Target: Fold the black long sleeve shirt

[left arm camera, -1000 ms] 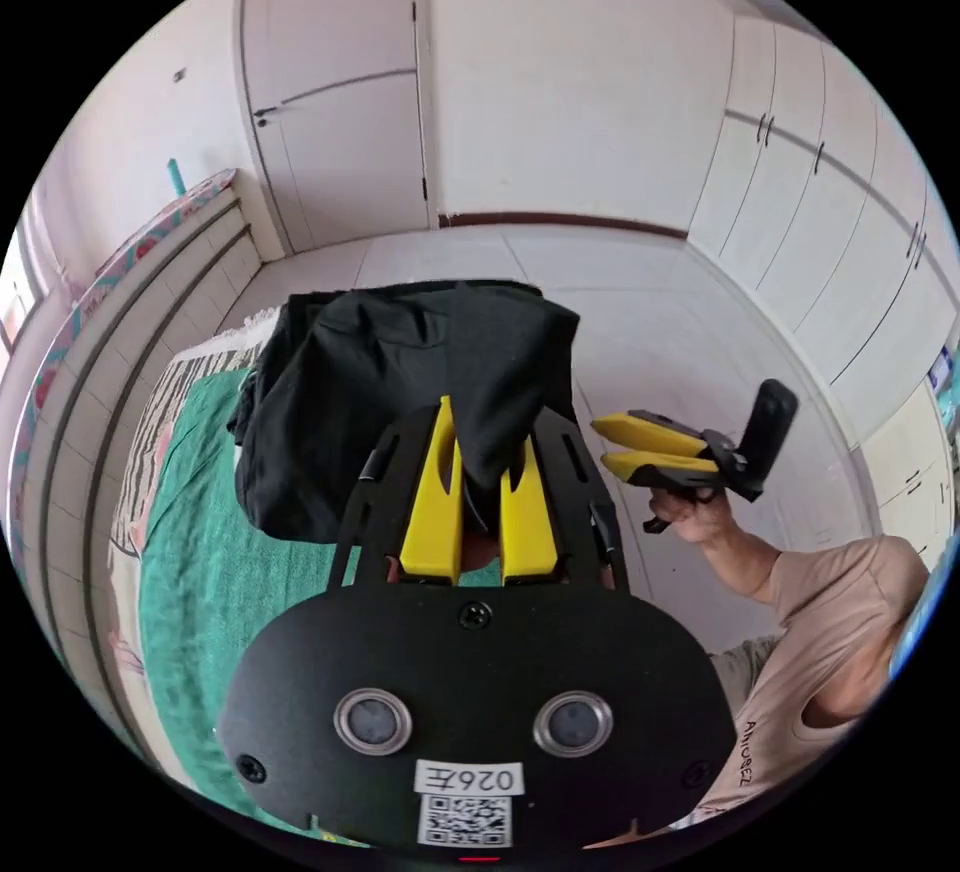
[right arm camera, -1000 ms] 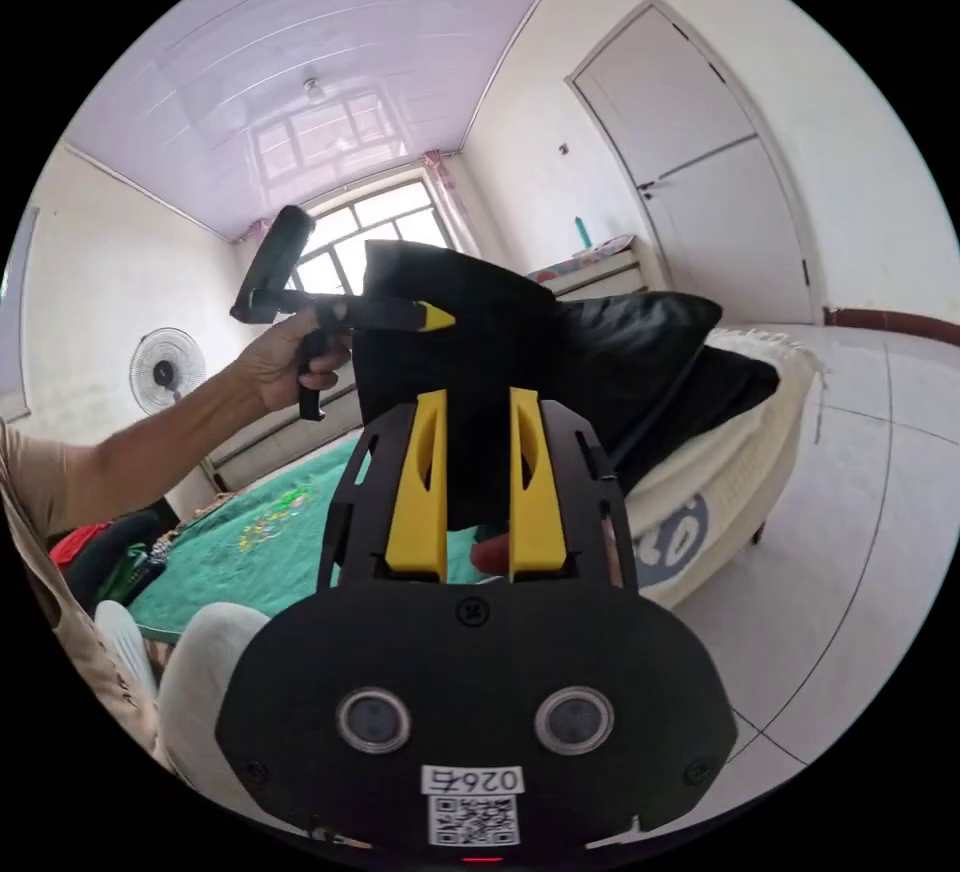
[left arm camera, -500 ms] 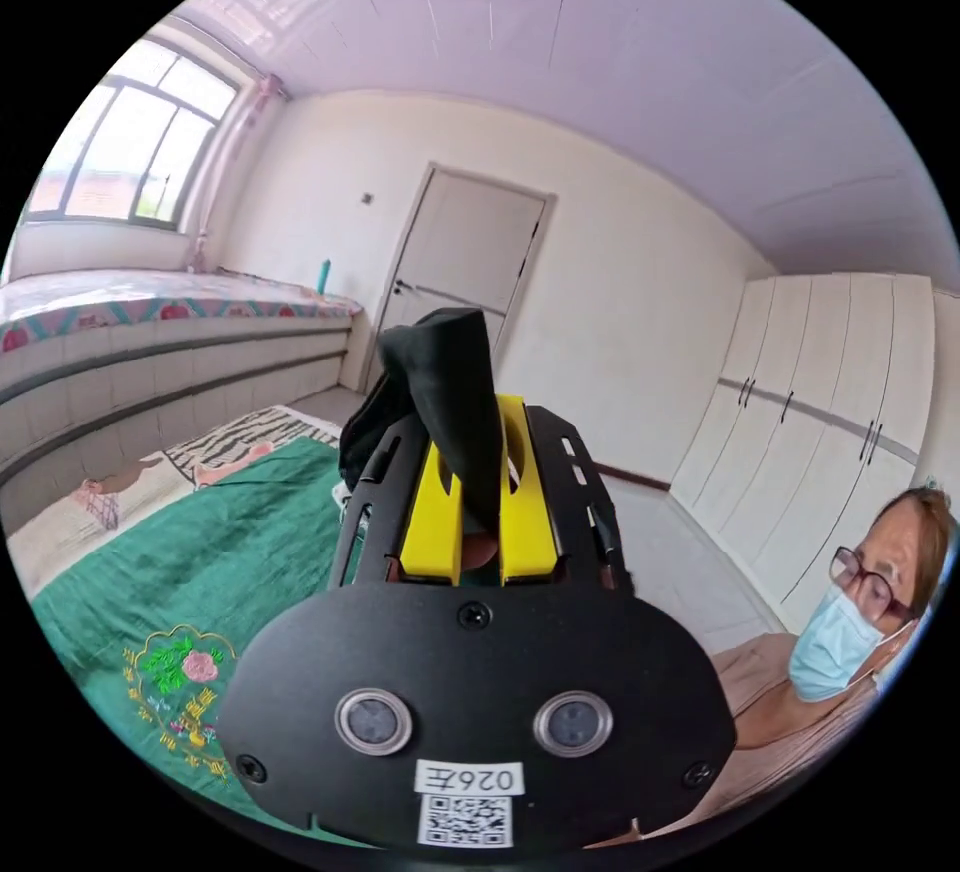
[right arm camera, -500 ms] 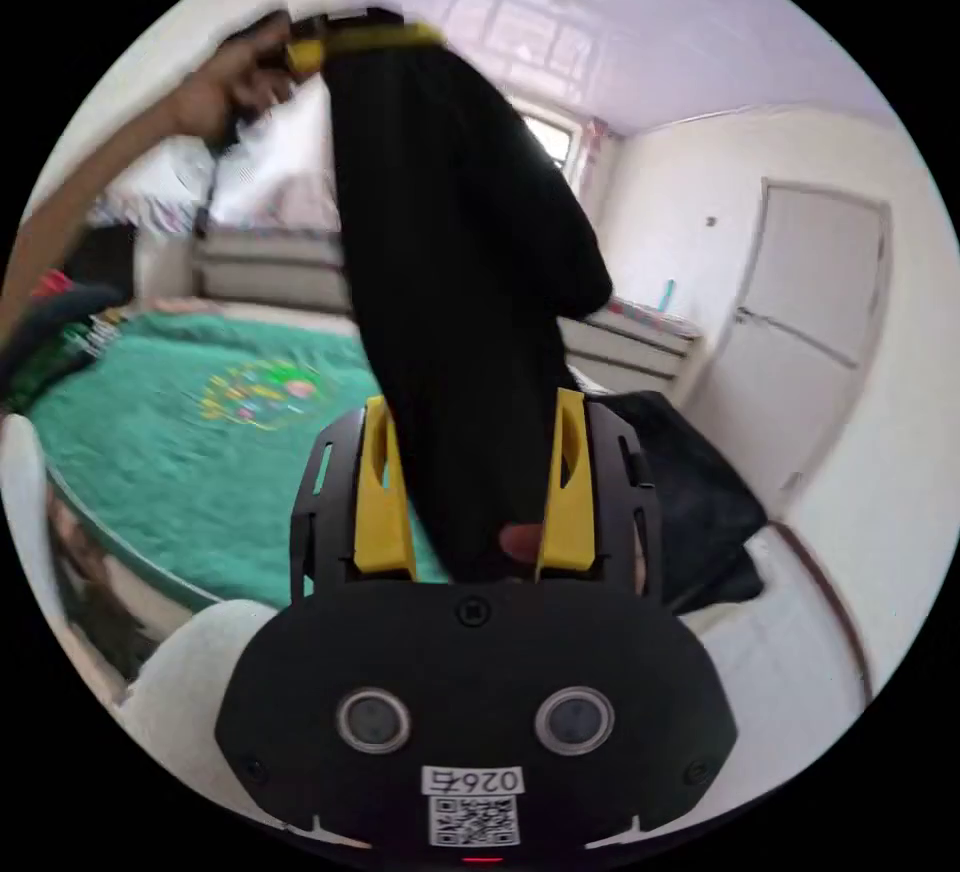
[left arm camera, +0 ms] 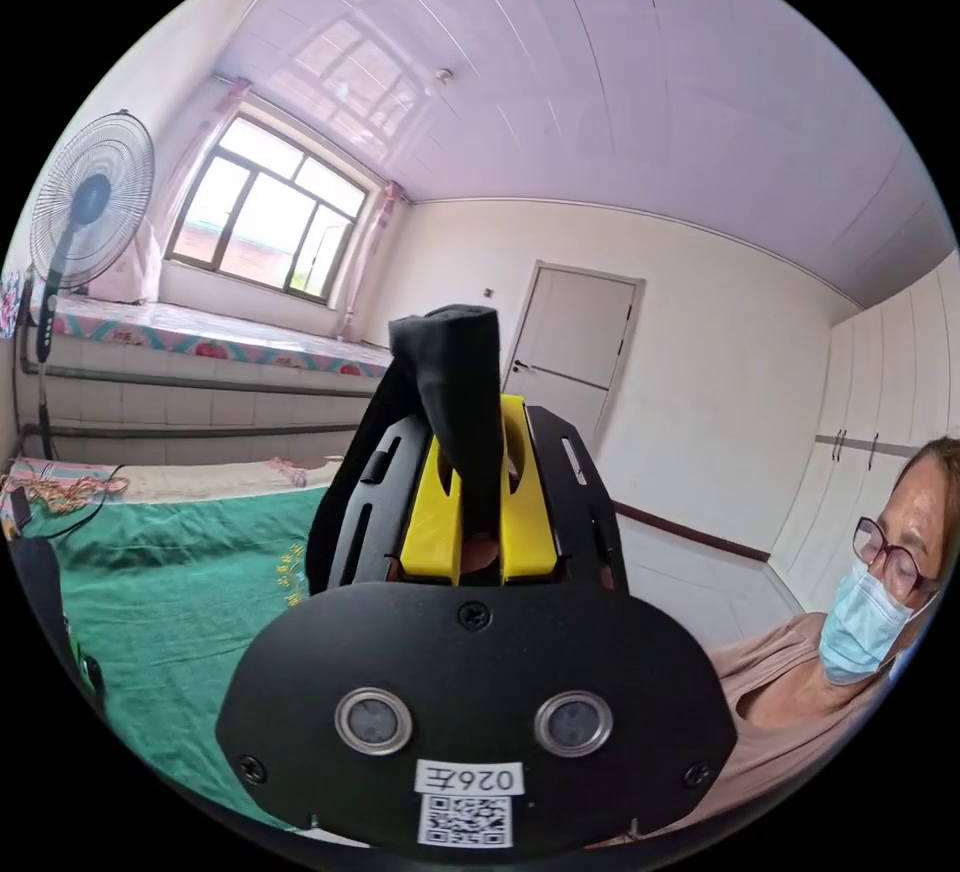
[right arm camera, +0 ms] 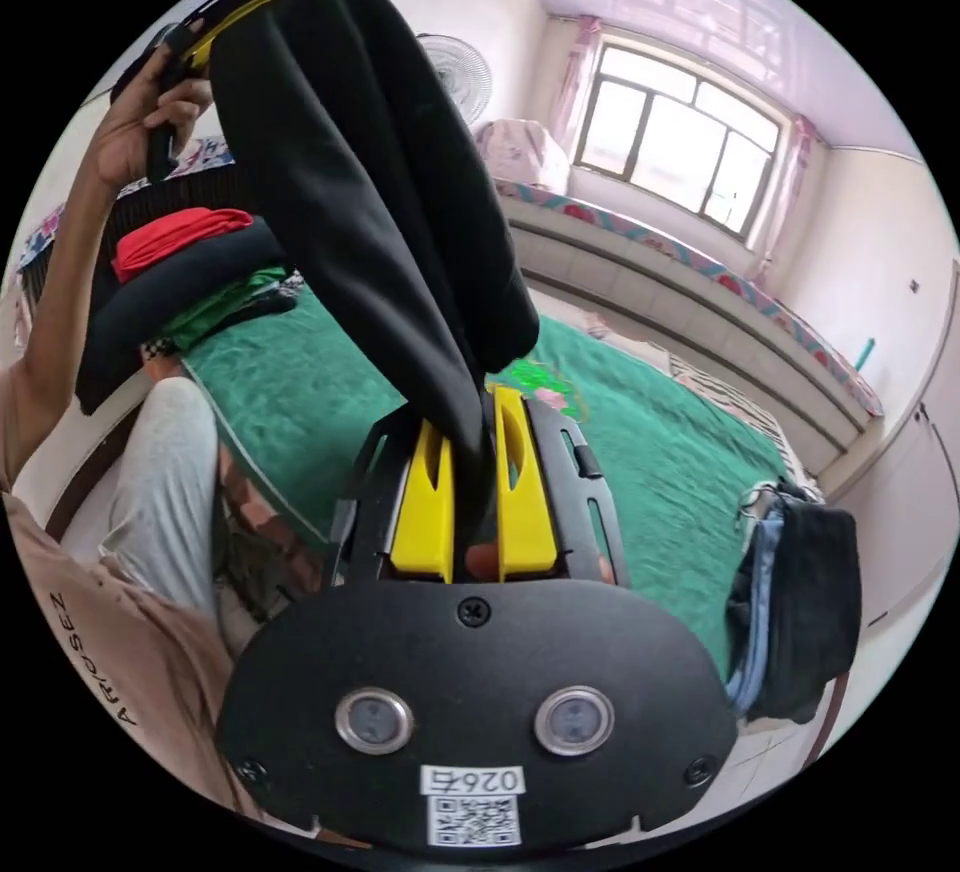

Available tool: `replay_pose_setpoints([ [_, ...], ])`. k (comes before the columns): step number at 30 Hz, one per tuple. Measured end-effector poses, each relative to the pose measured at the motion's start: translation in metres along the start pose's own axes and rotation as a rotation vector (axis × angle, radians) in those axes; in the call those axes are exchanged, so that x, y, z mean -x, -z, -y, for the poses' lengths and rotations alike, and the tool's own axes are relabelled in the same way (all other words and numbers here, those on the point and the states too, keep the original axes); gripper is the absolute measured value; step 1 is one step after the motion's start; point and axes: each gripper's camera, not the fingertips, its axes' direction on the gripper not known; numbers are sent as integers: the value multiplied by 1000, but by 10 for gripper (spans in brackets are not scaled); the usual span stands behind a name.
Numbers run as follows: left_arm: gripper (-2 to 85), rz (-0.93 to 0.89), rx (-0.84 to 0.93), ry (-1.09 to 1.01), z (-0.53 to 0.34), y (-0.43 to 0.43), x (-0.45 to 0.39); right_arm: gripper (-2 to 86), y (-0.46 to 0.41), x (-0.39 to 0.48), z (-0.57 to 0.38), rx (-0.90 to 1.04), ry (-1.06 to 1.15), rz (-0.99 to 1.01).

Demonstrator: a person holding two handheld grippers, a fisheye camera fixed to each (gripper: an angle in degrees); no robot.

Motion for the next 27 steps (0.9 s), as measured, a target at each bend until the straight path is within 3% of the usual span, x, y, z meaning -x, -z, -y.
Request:
replay_pose_setpoints([
  [8,49,82,-114,14,-83,127,-39,89,-83,101,24,130,145,267],
  [13,49,108,-210,-2,-129,179,-82,83,-124,112,34,208,160,308],
  [20,50,131,-200,-56,-174,214,-142,65,-149,107,64,218,114,461],
  [24,51,155,-214,-75,-194,235,-166,50,-121,91,75,144,77,344],
  [27,54,195,-273,-105,-214,269,-186,34,-57,62,85,-26,37,193],
])
